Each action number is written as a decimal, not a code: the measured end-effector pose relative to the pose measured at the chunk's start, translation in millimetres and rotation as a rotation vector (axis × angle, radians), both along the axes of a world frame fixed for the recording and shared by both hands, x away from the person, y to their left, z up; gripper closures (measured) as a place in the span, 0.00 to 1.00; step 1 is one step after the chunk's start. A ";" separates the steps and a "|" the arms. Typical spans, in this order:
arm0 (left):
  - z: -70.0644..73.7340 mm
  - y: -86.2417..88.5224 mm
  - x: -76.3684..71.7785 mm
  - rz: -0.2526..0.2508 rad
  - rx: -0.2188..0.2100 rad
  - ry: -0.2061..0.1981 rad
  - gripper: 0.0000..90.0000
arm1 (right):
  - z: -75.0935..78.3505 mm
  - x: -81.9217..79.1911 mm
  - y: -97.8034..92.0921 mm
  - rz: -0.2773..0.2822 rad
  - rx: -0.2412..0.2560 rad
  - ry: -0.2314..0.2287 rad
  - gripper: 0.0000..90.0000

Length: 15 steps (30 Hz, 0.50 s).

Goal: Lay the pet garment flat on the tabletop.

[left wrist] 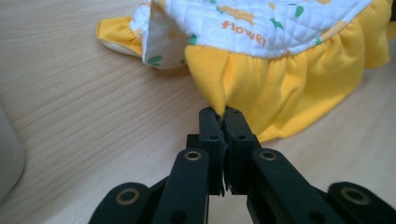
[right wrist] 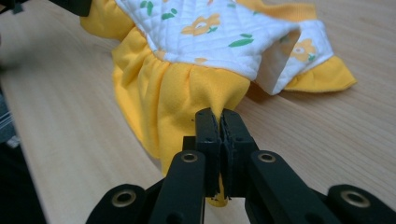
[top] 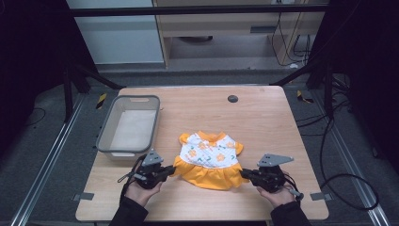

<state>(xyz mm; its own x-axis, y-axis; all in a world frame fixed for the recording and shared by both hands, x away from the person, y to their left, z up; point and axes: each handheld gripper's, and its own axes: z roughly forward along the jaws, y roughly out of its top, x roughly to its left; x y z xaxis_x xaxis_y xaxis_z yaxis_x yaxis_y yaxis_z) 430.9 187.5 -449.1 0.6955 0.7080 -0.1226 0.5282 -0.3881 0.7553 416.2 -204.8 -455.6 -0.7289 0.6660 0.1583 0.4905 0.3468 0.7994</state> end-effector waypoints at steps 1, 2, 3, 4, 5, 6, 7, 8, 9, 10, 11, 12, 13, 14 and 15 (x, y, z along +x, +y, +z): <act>3.8 2.9 -5.7 -0.001 -0.005 -0.006 0.97 | 3.2 -4.6 -1.9 0.009 0.015 0.001 0.96; 6.4 5.6 -10.6 -0.005 -0.018 -0.005 0.97 | 3.2 -4.6 -1.9 0.009 0.015 0.001 0.96; 7.9 7.6 -14.4 -0.010 -0.023 0.009 0.97 | 5.6 -9.2 -3.5 0.017 0.025 0.002 0.96; 7.9 8.7 -18.2 -0.010 -0.025 0.015 0.97 | 6.9 -13.3 -4.7 0.028 0.035 0.011 0.96; 2.0 8.3 -22.8 -0.021 -0.010 0.053 0.97 | 6.0 -19.7 -6.6 0.043 0.035 0.025 0.96; 2.0 8.3 -22.8 -0.021 -0.010 0.053 0.96 | 6.0 -19.7 -6.6 0.043 0.035 0.025 0.96; -10.1 3.7 -25.5 -0.023 0.027 0.083 0.96 | 0.1 -22.2 -7.0 0.043 0.009 0.045 0.95; -10.1 3.7 -25.5 -0.023 0.027 0.083 0.95 | 0.1 -22.2 -7.0 0.043 0.009 0.045 0.95; -16.5 0.1 -25.6 -0.027 0.063 0.095 0.95 | -4.7 -21.3 -6.3 0.033 -0.008 0.054 0.94; -22.1 -3.5 -25.2 -0.030 0.096 0.092 0.92 | -9.7 -19.7 -5.5 0.025 -0.037 0.061 0.92; -26.1 -6.3 -25.1 -0.028 0.130 0.080 0.87 | -14.2 -18.2 -4.0 0.018 -0.061 0.066 0.90; -27.4 -7.6 -25.7 -0.024 0.146 0.067 0.81 | -17.8 -16.6 -2.8 0.017 -0.086 0.067 0.86; -26.3 -7.2 -26.7 -0.026 0.139 0.053 0.77 | -19.7 -16.4 -1.7 0.018 -0.099 0.058 0.83; -23.6 -6.0 -27.8 -0.024 0.128 0.031 0.72 | -19.9 -16.6 -1.1 0.022 -0.096 0.046 0.82; -20.1 -4.2 -28.8 -0.012 0.113 0.004 0.67 | -18.3 -17.0 -1.6 0.019 -0.091 0.038 0.80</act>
<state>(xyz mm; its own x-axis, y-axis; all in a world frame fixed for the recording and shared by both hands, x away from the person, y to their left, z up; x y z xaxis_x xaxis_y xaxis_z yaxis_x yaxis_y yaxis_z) 402.0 183.3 -469.2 0.7039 0.7088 -0.0453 0.5260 -0.4774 0.7038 399.2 -206.4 -473.9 -0.7365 0.6647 0.1253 0.5121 0.4268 0.7453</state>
